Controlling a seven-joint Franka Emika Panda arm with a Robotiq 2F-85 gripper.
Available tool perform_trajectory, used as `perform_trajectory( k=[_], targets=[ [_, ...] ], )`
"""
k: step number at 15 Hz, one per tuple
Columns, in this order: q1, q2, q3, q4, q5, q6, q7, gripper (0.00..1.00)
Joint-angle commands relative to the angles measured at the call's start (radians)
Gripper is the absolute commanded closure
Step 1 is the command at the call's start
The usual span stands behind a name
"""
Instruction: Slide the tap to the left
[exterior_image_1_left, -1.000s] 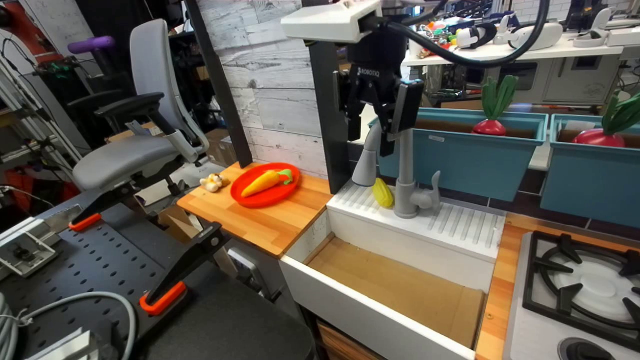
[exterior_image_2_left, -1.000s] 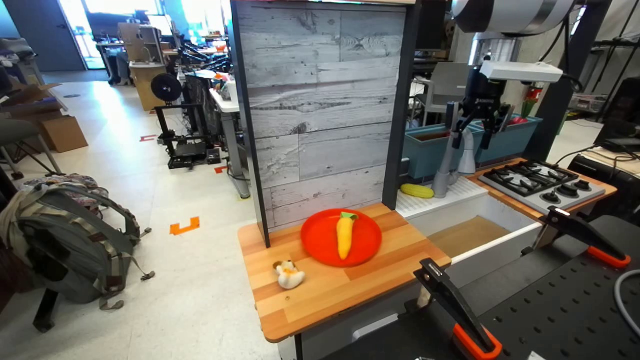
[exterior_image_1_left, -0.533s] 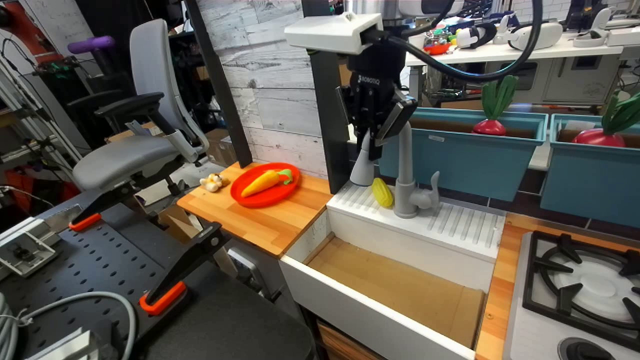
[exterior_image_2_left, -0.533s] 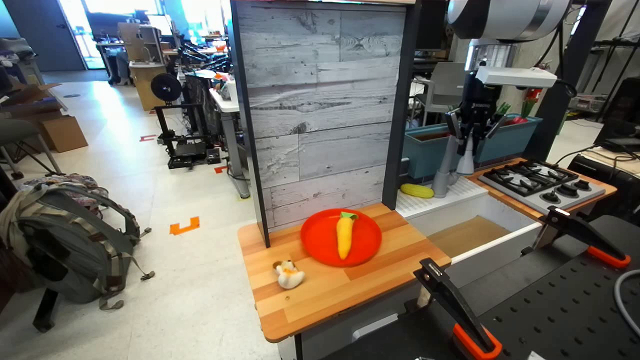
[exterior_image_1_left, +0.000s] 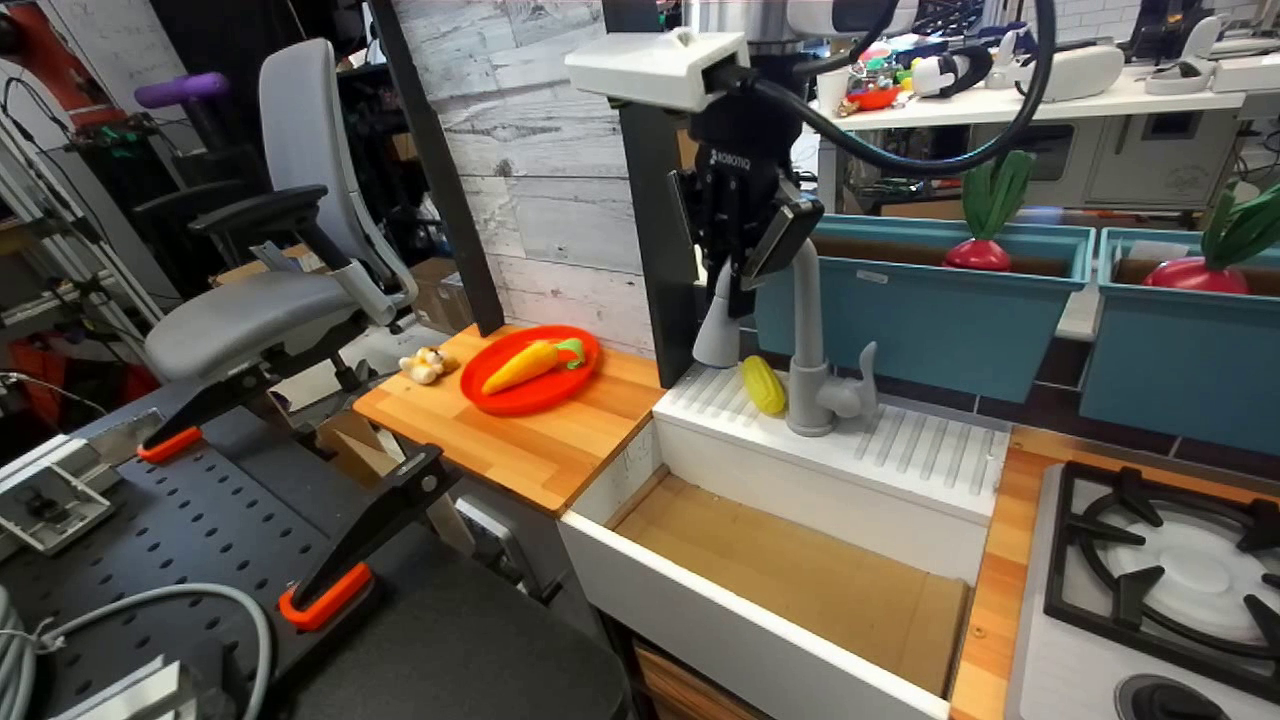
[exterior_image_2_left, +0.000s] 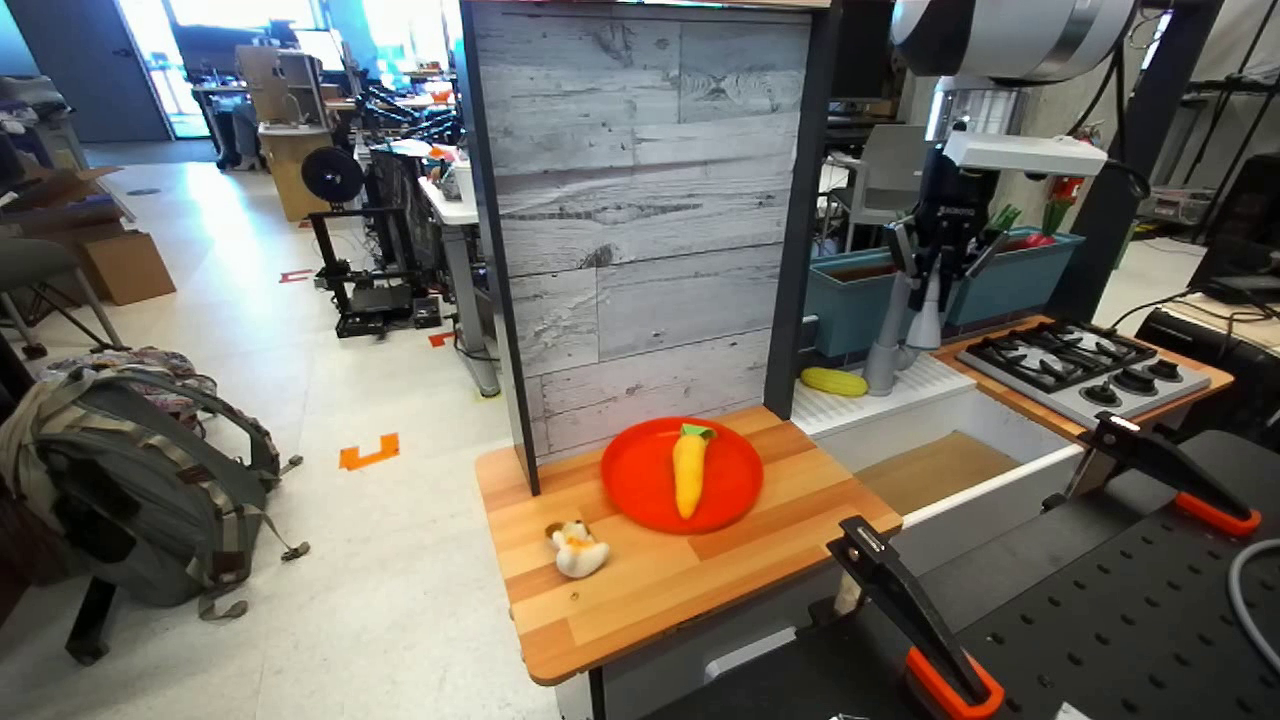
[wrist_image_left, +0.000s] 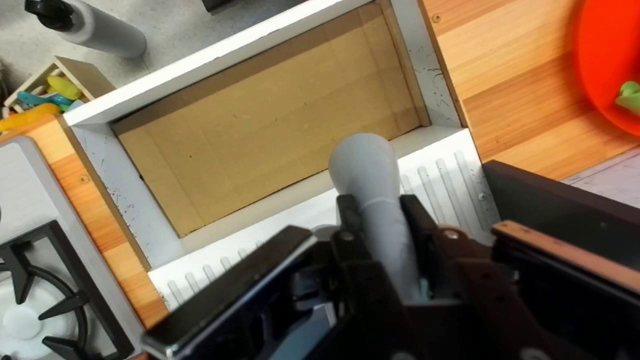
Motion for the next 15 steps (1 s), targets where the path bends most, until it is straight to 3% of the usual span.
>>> perform_trajectory(
  k=[1,6,15],
  targets=[
    [-0.041,0.021,0.087,0.061,0.107,-0.071,0.015,0.94],
    [-0.072,0.043,0.145,0.13,0.235,-0.09,0.065,0.94],
    [-0.062,0.04,0.157,0.153,0.321,-0.023,0.181,0.94]
  ],
)
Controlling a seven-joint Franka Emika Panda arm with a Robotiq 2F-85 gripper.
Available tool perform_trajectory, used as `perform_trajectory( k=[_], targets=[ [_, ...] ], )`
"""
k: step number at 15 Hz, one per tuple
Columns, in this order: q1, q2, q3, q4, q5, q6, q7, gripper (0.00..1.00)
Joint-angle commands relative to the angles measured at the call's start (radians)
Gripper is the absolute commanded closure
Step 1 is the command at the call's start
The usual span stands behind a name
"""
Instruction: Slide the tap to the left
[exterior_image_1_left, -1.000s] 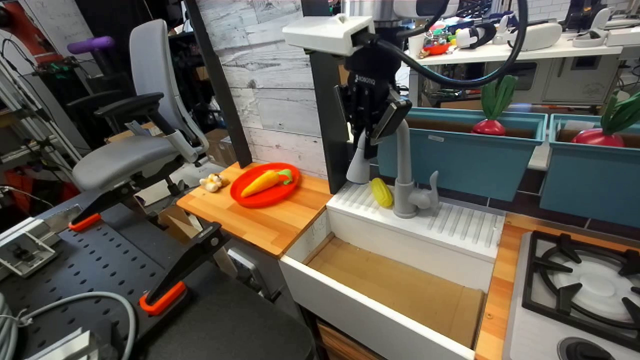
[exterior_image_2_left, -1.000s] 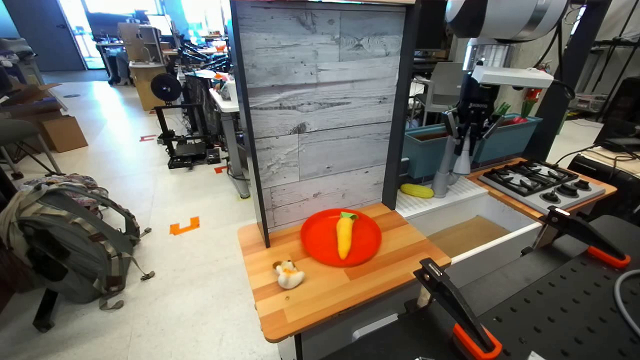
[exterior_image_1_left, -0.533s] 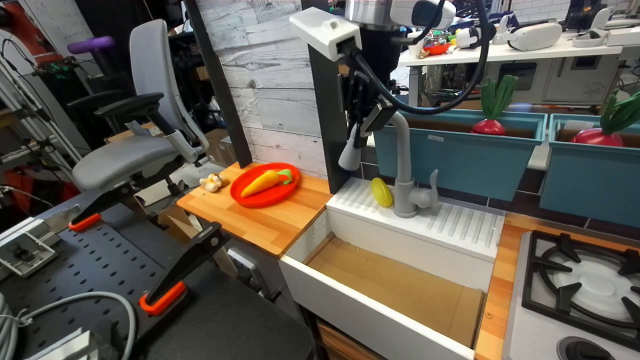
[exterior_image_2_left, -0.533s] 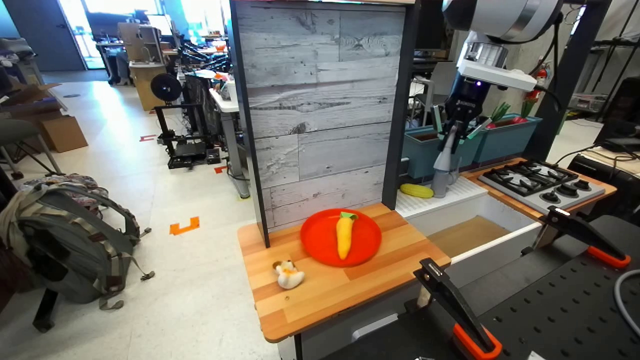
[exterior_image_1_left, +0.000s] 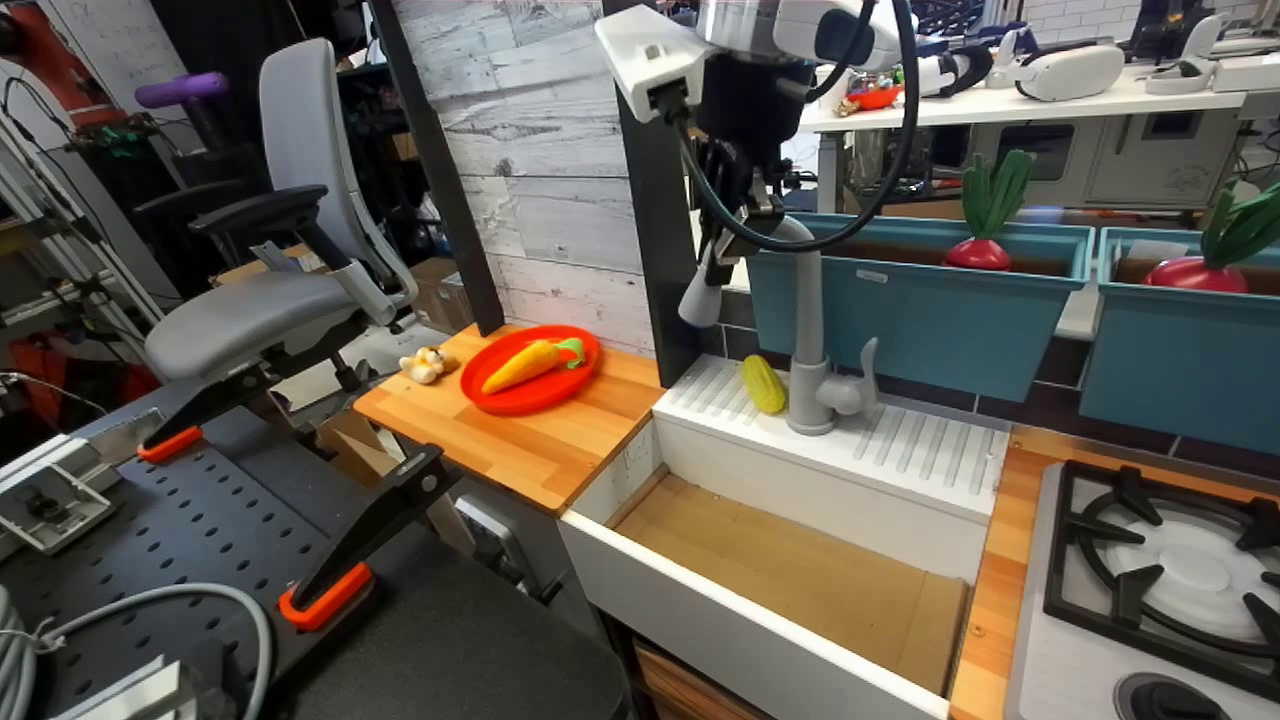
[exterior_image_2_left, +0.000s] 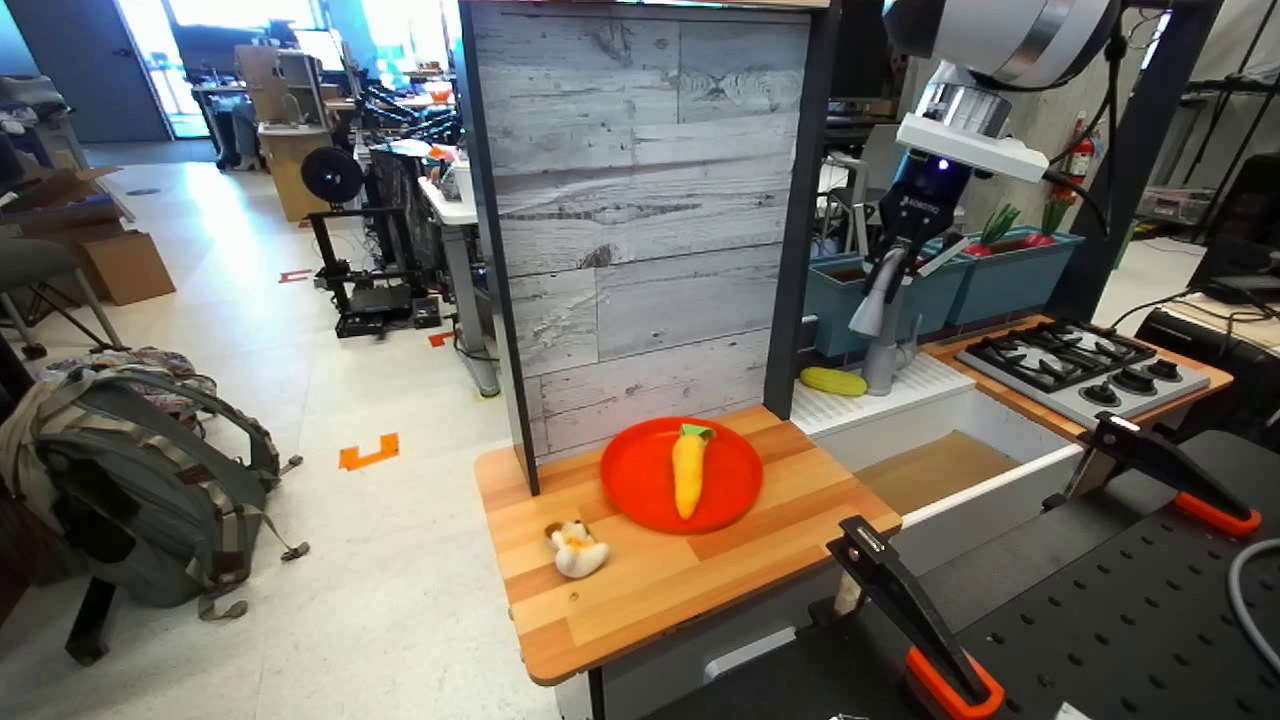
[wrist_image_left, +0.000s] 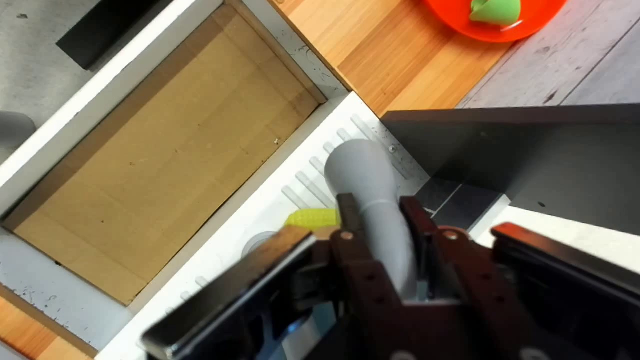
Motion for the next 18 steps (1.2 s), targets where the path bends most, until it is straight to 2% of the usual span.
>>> perform_trajectory(
  k=[1,4,5,7,13,18],
  targets=[
    [0.007,-0.011,0.075,0.062,0.099,0.013,0.007,0.94],
    [0.013,-0.015,0.078,0.054,0.1,0.043,0.031,0.94],
    [0.013,-0.017,0.078,0.051,0.101,0.041,0.04,0.49],
    [0.014,-0.02,0.091,0.053,0.117,0.063,0.028,0.44],
    [-0.002,-0.033,0.146,0.067,0.2,0.117,-0.048,0.02],
    [-0.011,-0.067,0.153,0.013,0.259,0.132,-0.122,0.0]
  ],
)
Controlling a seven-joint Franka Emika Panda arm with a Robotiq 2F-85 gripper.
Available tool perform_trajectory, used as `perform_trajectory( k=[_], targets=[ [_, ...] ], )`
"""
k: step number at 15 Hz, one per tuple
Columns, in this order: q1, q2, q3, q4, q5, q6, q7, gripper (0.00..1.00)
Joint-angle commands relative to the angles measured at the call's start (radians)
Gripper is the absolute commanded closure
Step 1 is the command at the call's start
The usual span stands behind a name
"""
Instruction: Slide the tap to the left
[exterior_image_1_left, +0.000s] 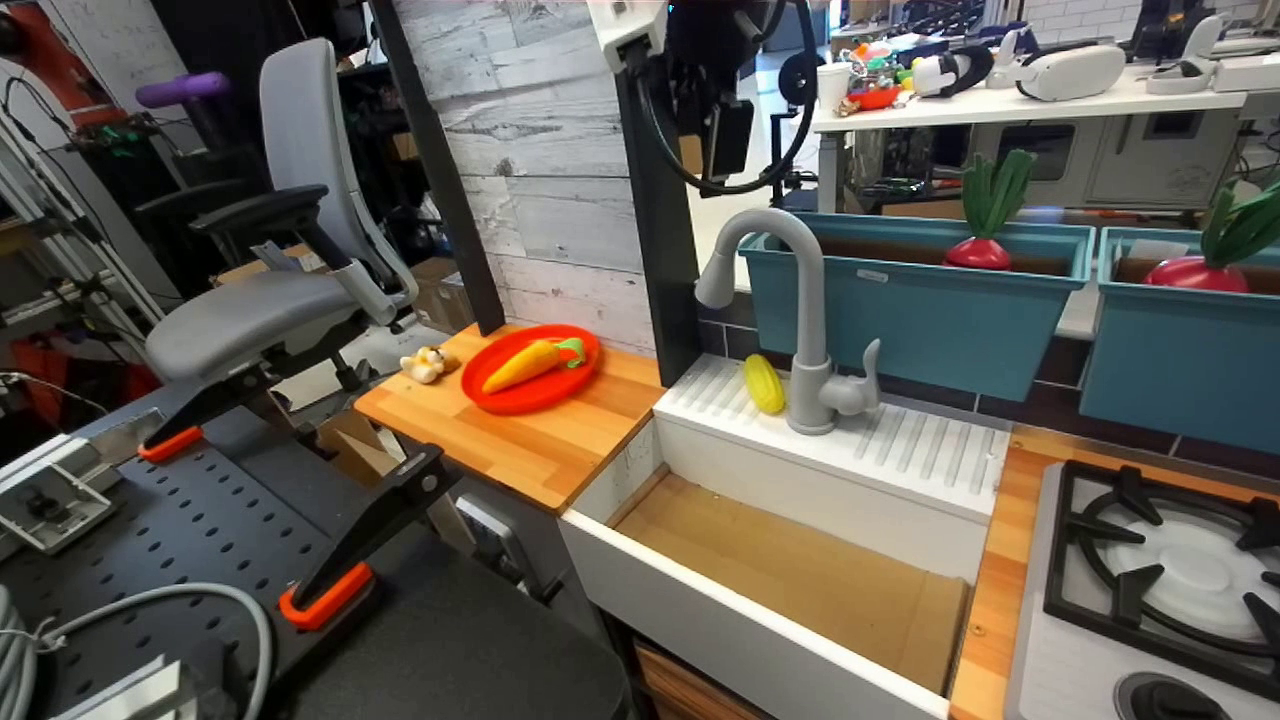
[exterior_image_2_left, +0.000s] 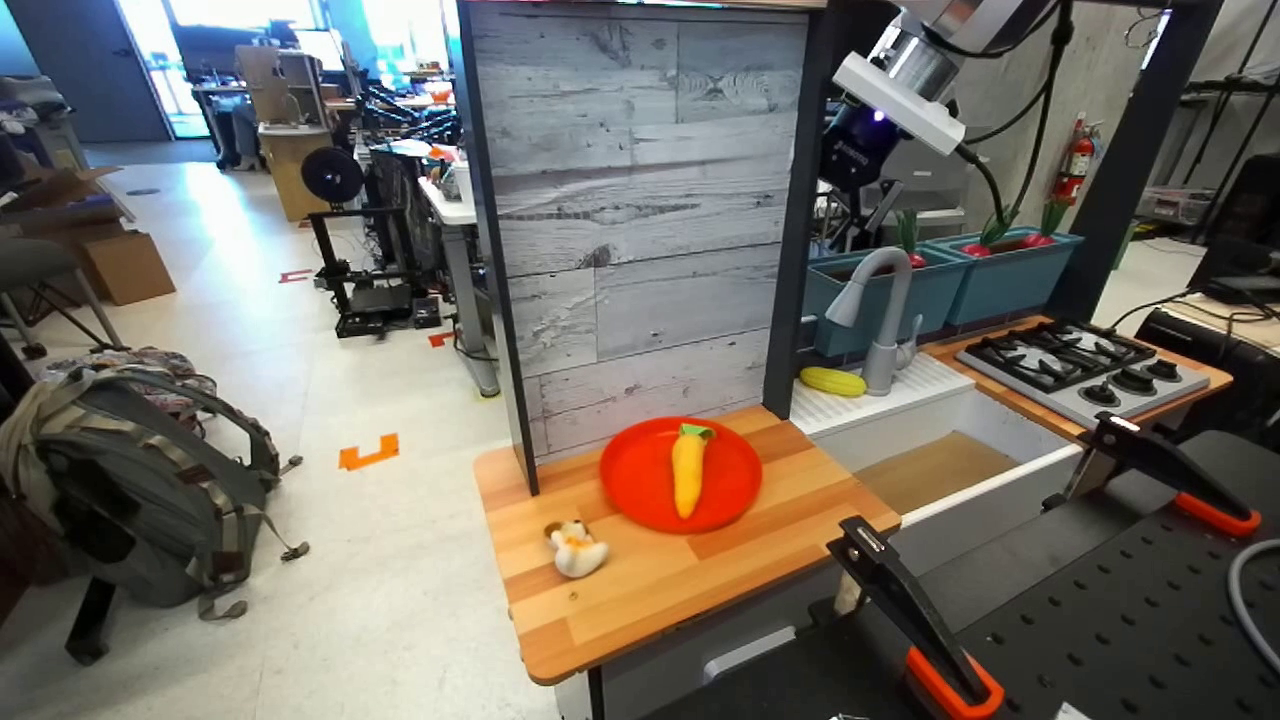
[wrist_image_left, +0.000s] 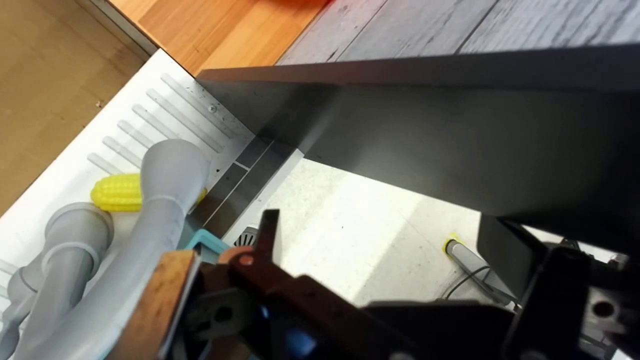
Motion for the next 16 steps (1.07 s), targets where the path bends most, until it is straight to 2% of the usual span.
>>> perform_trajectory(
  k=[1,8,13,16],
  targets=[
    [-0.007,-0.056,0.035,-0.048,0.062,0.001,-0.065,0.0],
    [-0.024,-0.182,0.013,-0.186,0.164,0.007,-0.163,0.0],
    [-0.041,-0.265,-0.04,-0.27,0.237,0.01,-0.207,0.0],
    [-0.033,-0.316,-0.088,-0.357,0.216,-0.003,-0.239,0.0]
  ],
)
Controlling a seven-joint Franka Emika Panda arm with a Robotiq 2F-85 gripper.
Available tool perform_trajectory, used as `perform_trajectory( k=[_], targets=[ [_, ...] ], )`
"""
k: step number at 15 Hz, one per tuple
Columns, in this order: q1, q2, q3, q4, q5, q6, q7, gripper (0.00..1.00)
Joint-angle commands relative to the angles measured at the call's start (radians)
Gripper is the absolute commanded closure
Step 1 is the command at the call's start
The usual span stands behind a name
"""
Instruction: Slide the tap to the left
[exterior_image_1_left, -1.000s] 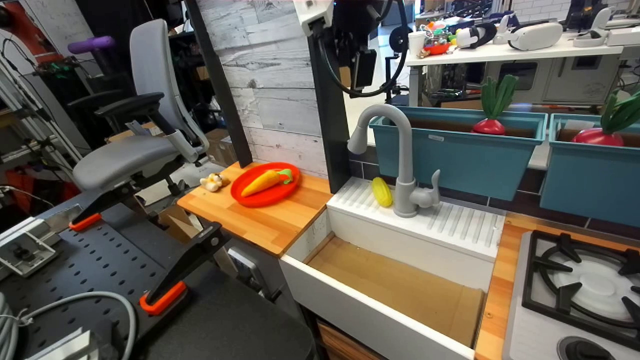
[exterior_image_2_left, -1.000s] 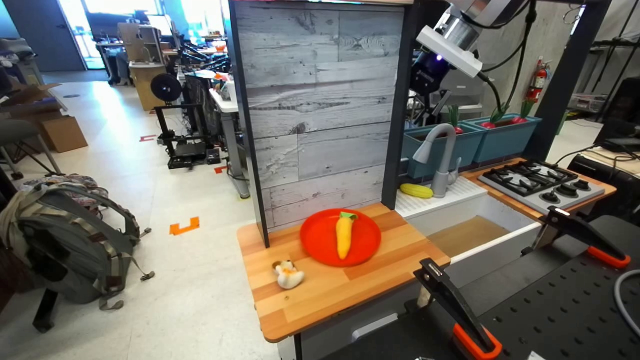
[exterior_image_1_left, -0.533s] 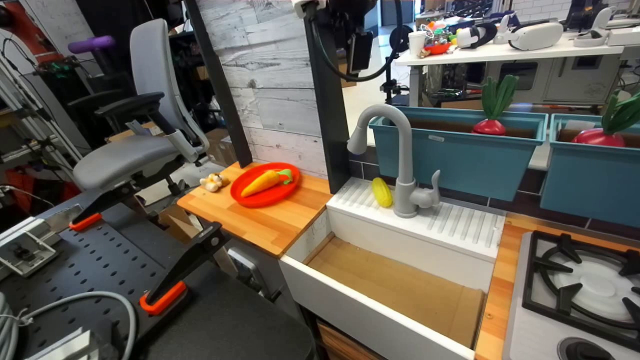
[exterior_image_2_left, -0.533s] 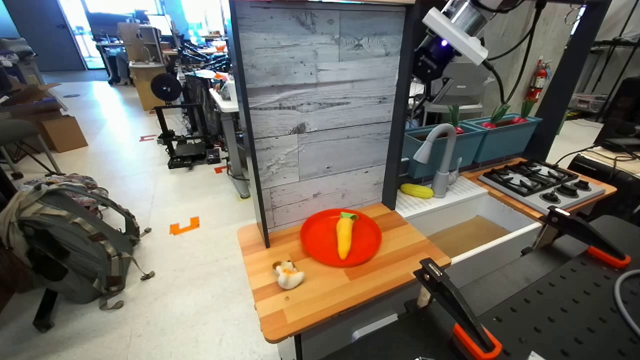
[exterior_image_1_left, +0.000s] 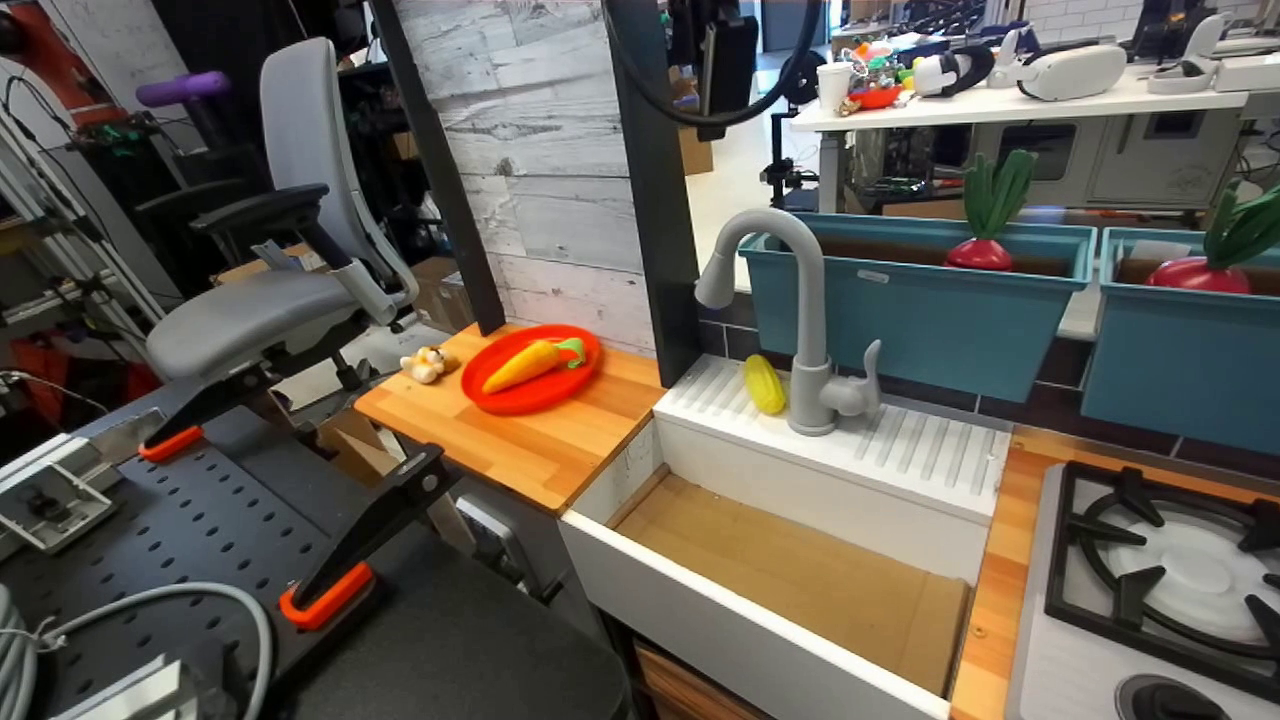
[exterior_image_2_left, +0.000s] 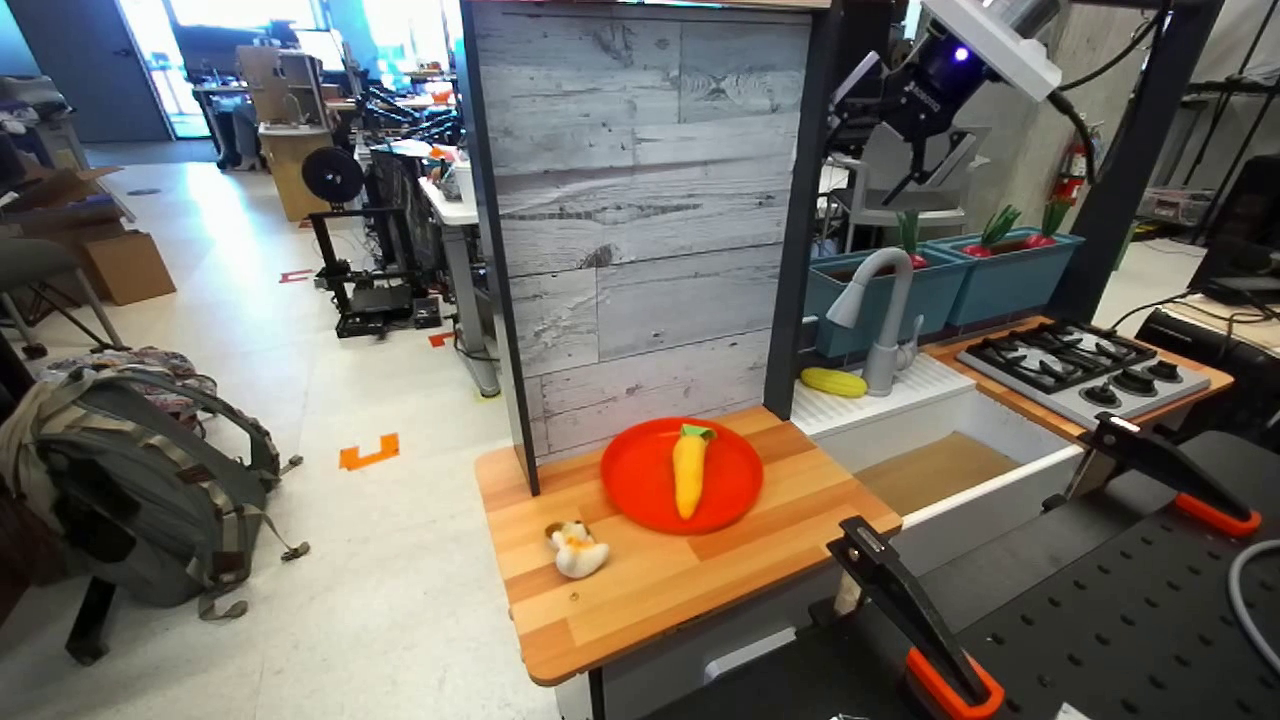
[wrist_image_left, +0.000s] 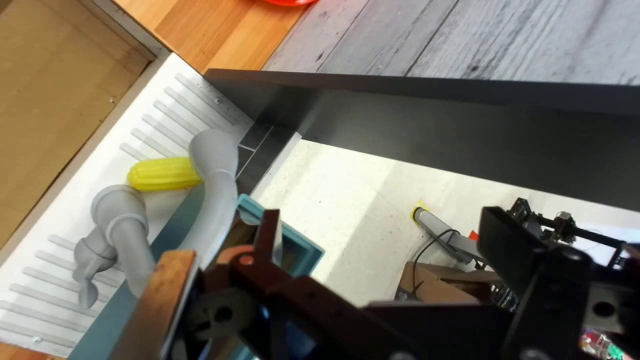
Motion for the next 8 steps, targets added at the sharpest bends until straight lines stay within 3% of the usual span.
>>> perform_trajectory(
  k=[1,5,8],
  targets=[
    [0.007,-0.101,-0.049,-0.151,-0.002,-0.014,-0.07,0.0],
    [0.044,-0.219,-0.104,-0.335,-0.157,-0.071,-0.113,0.0],
    [0.084,-0.309,-0.107,-0.448,-0.284,-0.067,-0.092,0.0]
  ],
)
